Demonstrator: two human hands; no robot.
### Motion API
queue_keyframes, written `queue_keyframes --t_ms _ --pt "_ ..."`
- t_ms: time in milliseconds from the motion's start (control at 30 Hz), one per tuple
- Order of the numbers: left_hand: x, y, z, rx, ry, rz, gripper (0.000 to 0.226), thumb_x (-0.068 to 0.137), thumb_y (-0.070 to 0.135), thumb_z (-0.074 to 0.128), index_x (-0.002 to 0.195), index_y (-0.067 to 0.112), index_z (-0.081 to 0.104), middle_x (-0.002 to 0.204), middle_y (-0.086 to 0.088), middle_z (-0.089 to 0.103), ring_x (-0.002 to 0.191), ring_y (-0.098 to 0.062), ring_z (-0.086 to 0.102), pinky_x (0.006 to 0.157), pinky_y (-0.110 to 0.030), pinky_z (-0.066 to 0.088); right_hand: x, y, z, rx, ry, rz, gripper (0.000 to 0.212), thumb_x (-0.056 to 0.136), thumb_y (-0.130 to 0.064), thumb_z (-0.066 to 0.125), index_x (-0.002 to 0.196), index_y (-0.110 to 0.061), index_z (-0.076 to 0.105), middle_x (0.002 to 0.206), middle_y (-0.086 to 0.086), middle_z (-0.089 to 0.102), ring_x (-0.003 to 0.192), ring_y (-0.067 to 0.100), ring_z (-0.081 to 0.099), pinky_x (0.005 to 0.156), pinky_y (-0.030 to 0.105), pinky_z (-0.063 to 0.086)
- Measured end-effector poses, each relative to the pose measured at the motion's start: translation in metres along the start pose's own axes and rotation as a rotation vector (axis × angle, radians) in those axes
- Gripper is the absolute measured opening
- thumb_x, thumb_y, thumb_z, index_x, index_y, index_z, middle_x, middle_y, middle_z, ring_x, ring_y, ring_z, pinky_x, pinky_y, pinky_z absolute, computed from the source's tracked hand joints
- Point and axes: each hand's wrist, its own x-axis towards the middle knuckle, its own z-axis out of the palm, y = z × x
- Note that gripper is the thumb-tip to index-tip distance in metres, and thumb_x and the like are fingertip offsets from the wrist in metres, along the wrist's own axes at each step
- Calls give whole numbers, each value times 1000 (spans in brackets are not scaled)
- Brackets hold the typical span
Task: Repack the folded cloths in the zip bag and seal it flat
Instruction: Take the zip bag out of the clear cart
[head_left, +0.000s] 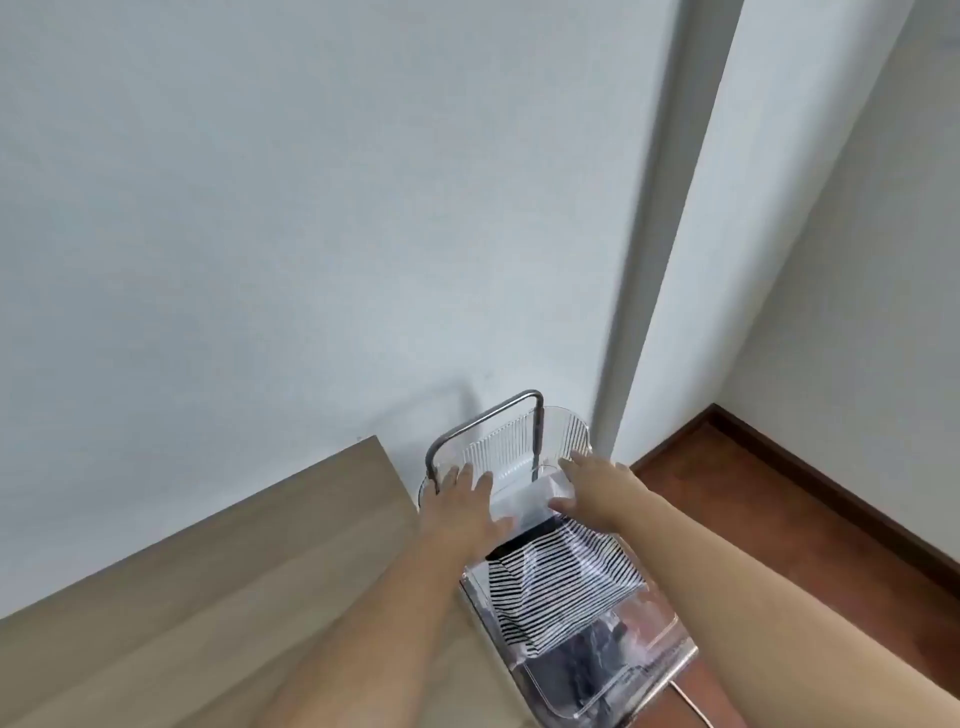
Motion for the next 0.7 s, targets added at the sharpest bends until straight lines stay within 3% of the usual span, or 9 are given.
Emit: queue_keyframes --t_ms 167,267,367,467,567,700 --pt "25 8 31 -18 -68 3 76 88 56 40 148 21 9 160 -6 5 146 -23 3 117 -47 9 31 1 33 35 -5 -79 74 93 -45 46 151 -21 7 162 3 4 148 23 7 119 46 14" --pt "30 10 43 -80 -91 -12 75 89 49 46 147 17 13 157 -8 18 145 -24 14 116 -46 18 42 -1 44 22 15 -123 70 94 -36 47 151 -23 8 162 0 4 148 23 5 119 44 12" --pt "27 10 46 -178 -21 -28 57 89 37 50 140 17 33 135 -9 52 126 -27 46 106 -42 35 45 -1 46 9 27 -162 47 95 -27 47 140 -19 36 157 2 25 147 21 14 118 42 16" --pt "20 13 40 -377 80 -50 22 89 24 54 108 18 62 107 -3 67 102 -23 60 94 -39 46 39 2 38 56 79 -172 14 90 -18 54 103 -22 58 127 1 58 130 22 43 105 36 35" --pt "12 18 27 -477 138 -35 12 87 20 57 93 17 67 98 -4 70 92 -22 62 86 -37 50 29 10 15 135 37 -104 10 86 -15 59 87 -25 59 105 -1 67 98 21 61 79 31 47" --pt "0 24 -10 -461 296 55 9 86 23 58 87 20 67 93 -1 71 89 -21 63 84 -34 48 11 13 -34 79 132 -128 12 87 -18 57 89 -26 65 100 -7 70 96 17 62 85 29 39"
